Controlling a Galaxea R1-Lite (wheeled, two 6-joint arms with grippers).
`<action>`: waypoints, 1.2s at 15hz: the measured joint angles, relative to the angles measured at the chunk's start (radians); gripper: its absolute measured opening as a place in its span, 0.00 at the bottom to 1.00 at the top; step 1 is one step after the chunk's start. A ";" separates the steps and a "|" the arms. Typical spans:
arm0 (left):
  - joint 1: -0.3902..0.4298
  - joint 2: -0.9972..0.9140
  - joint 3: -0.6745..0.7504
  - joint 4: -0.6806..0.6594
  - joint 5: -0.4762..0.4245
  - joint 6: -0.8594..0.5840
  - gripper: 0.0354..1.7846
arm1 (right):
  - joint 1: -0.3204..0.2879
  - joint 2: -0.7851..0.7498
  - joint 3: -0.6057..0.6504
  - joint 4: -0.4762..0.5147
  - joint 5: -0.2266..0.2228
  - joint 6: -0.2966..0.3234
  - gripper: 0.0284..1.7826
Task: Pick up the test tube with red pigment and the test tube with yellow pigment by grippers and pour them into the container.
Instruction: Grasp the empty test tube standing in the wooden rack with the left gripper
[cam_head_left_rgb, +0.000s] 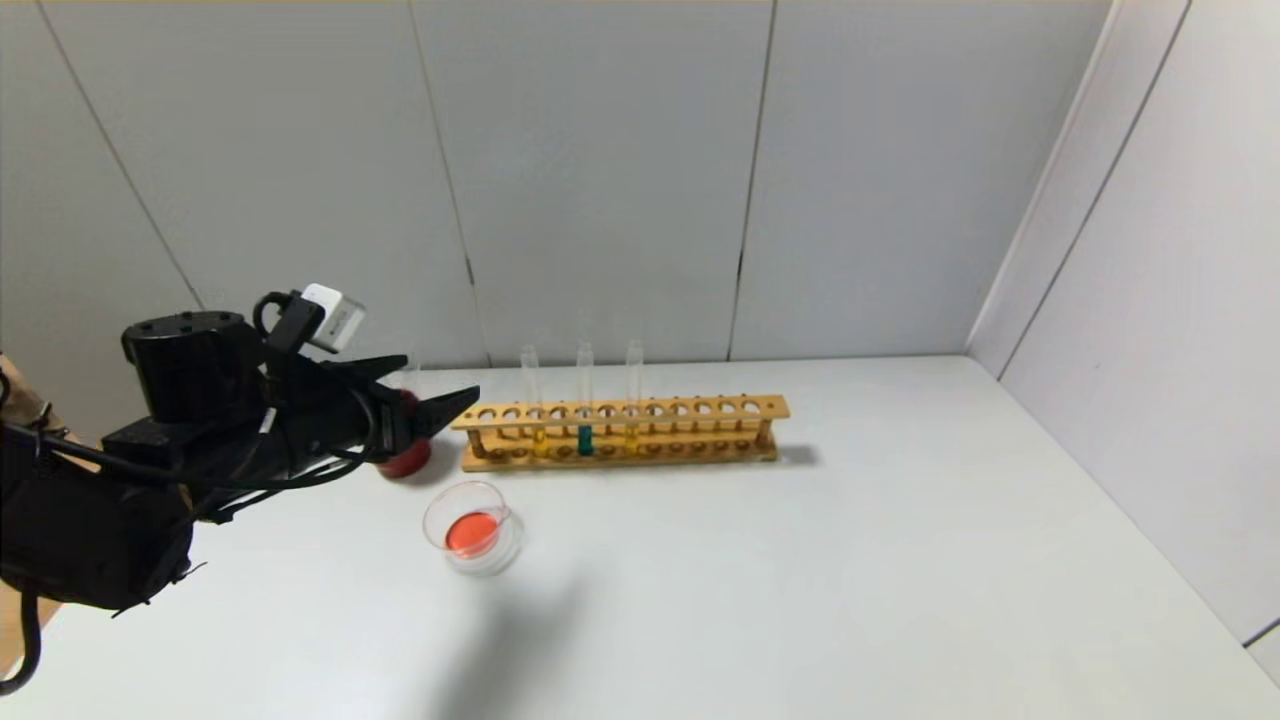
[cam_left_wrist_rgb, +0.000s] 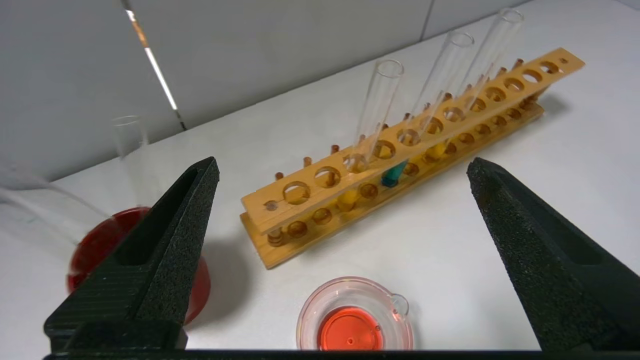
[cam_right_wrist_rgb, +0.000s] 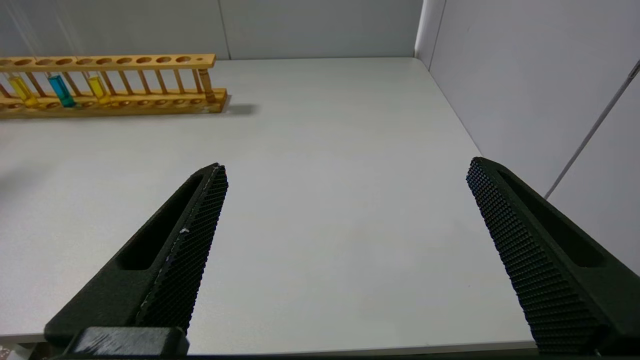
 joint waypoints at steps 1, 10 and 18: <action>-0.007 0.023 -0.013 -0.002 -0.007 0.009 0.98 | 0.000 0.000 0.000 0.000 0.000 0.000 0.98; -0.091 0.203 -0.156 0.001 -0.001 0.013 0.98 | 0.000 0.000 0.000 0.000 0.000 0.000 0.98; -0.117 0.319 -0.277 0.019 0.002 0.012 0.98 | 0.000 0.000 0.000 0.000 0.000 0.000 0.98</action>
